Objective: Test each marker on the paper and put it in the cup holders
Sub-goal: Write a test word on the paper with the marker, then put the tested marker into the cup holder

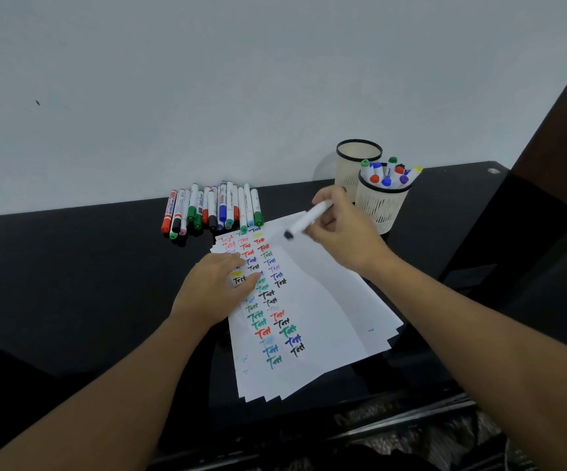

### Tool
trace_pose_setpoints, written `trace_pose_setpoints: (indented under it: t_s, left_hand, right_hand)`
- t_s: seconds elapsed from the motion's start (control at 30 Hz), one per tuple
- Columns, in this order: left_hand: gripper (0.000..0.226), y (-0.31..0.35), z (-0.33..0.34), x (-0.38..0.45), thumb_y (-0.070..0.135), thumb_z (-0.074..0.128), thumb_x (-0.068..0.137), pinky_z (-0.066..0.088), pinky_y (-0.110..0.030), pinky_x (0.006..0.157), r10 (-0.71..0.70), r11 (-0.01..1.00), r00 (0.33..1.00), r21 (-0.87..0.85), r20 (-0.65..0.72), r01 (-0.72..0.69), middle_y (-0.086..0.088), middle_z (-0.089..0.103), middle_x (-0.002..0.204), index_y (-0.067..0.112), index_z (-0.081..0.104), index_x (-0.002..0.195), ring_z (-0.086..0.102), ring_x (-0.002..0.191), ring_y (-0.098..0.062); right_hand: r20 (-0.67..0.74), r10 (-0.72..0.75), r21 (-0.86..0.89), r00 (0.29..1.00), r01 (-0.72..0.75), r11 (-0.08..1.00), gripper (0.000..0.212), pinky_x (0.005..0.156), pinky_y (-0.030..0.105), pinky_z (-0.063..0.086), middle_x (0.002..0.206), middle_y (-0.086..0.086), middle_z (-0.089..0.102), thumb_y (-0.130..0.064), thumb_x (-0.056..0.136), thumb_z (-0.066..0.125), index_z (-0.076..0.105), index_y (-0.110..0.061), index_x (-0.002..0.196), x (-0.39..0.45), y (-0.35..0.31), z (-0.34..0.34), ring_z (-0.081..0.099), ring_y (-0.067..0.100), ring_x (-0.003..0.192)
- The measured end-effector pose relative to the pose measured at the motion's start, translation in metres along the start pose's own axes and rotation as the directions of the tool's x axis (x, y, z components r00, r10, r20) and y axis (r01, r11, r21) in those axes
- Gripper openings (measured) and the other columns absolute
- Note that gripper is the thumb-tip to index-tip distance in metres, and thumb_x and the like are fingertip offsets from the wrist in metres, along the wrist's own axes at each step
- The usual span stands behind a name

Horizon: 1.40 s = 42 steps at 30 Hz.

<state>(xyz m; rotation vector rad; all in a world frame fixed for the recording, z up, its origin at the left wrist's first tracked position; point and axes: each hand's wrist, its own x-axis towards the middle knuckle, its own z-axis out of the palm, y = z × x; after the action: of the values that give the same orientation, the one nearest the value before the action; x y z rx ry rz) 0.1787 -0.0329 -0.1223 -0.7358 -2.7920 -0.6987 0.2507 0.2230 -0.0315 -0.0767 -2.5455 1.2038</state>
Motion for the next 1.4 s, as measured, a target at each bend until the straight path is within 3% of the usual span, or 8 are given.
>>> trace_pose_setpoints:
  t_s: [0.07, 0.2, 0.37, 0.63, 0.87, 1.03, 1.2, 1.4]
  left_hand:
    - [0.059, 0.0, 0.0, 0.0, 0.062, 0.061, 0.09, 0.043, -0.035, 0.108, -0.002, 1.0, 1.0, -0.01, 0.0, 0.002, 0.005, 0.061, 0.138, 0.02, 0.066, 0.131, 0.049, 0.131, -0.012]
    - [0.059, 0.001, -0.001, 0.0, 0.062, 0.061, 0.09, 0.043, -0.035, 0.108, -0.011, 1.0, 1.0, -0.004, 0.001, 0.011, 0.006, 0.061, 0.139, 0.021, 0.065, 0.132, 0.048, 0.131, -0.011]
    - [0.058, 0.003, -0.002, -0.001, 0.06, 0.063, 0.089, 0.045, -0.037, 0.107, -0.007, 1.0, 1.0, -0.02, -0.01, 0.007, 0.005, 0.061, 0.139, 0.02, 0.067, 0.131, 0.048, 0.131, -0.011]
    - [0.058, 0.004, -0.003, 0.0, 0.06, 0.064, 0.089, 0.046, -0.039, 0.106, -0.018, 0.999, 1.0, -0.027, -0.004, 0.018, 0.005, 0.062, 0.138, 0.019, 0.067, 0.13, 0.05, 0.129, -0.012]
    - [0.057, 0.004, -0.004, -0.002, 0.058, 0.066, 0.088, 0.047, -0.04, 0.104, -0.018, 0.999, 1.0, -0.047, -0.015, 0.017, 0.004, 0.064, 0.135, 0.018, 0.068, 0.129, 0.051, 0.127, -0.012]
    - [0.058, 0.005, -0.005, -0.002, 0.058, 0.066, 0.088, 0.046, -0.039, 0.106, -0.016, 0.999, 1.0, -0.048, -0.009, 0.015, 0.004, 0.063, 0.136, 0.018, 0.067, 0.13, 0.051, 0.128, -0.013]
    - [0.059, 0.006, -0.006, -0.003, 0.06, 0.066, 0.088, 0.046, -0.037, 0.106, -0.022, 0.999, 1.0, -0.05, -0.007, 0.021, 0.004, 0.063, 0.137, 0.018, 0.067, 0.13, 0.051, 0.129, -0.012]
    - [0.061, 0.009, -0.008, -0.002, 0.06, 0.065, 0.088, 0.045, -0.036, 0.106, -0.02, 0.999, 1.0, -0.04, 0.001, 0.02, 0.003, 0.062, 0.138, 0.018, 0.066, 0.132, 0.05, 0.13, -0.013]
  right_hand:
    - [-0.081, -0.024, -0.004, 0.996, 0.024, 1.0, 0.018, 0.071, 0.048, 0.056, 0.08, 0.003, 0.066, -0.043, 0.104, 0.055, 0.053, -0.026, 0.109, 0.004, -0.004, -0.011, 0.066, 0.021, 0.073]
    - [-0.281, -0.142, -0.271, 0.949, 0.063, 0.96, 0.04, 0.058, 0.038, 0.034, 0.071, 0.0, 0.051, -0.046, 0.108, 0.042, 0.056, -0.012, 0.09, 0.013, -0.006, -0.037, 0.049, 0.02, 0.068]
    - [-0.444, -0.063, -0.256, 0.894, -0.059, 0.965, 0.025, 0.075, 0.045, 0.053, 0.083, -0.007, 0.063, -0.038, 0.107, 0.046, 0.051, -0.015, 0.114, 0.027, 0.003, -0.069, 0.064, 0.019, 0.08]
    - [-0.424, 0.053, -0.386, 0.904, -0.233, 0.892, 0.027, 0.089, 0.053, 0.05, 0.084, -0.005, 0.064, -0.039, 0.105, 0.052, 0.047, -0.017, 0.12, 0.047, 0.022, -0.097, 0.066, 0.028, 0.086]
    - [-0.373, 0.215, -0.385, 0.903, -0.361, 0.849, 0.043, 0.086, 0.041, 0.033, 0.083, -0.002, 0.064, -0.053, 0.104, 0.041, 0.062, -0.018, 0.093, 0.057, 0.03, -0.101, 0.06, 0.024, 0.089]
    - [-0.427, 0.106, -0.392, 0.898, -0.289, 0.873, 0.028, 0.092, 0.046, 0.037, 0.095, -0.002, 0.069, -0.042, 0.105, 0.05, 0.054, -0.021, 0.122, 0.057, 0.034, -0.102, 0.062, 0.023, 0.093]
    - [-0.372, 0.128, -0.552, 0.919, -0.331, 0.765, 0.036, 0.096, 0.05, 0.039, 0.119, 0.008, 0.059, -0.05, 0.1, 0.059, 0.066, -0.026, 0.126, 0.058, 0.028, -0.103, 0.053, 0.032, 0.118]
    - [-0.373, 0.225, -0.487, 0.9, -0.396, 0.778, 0.045, 0.105, 0.05, 0.036, 0.128, 0.011, 0.048, -0.061, 0.095, 0.062, 0.072, -0.03, 0.125, 0.059, 0.022, -0.101, 0.043, 0.034, 0.127]
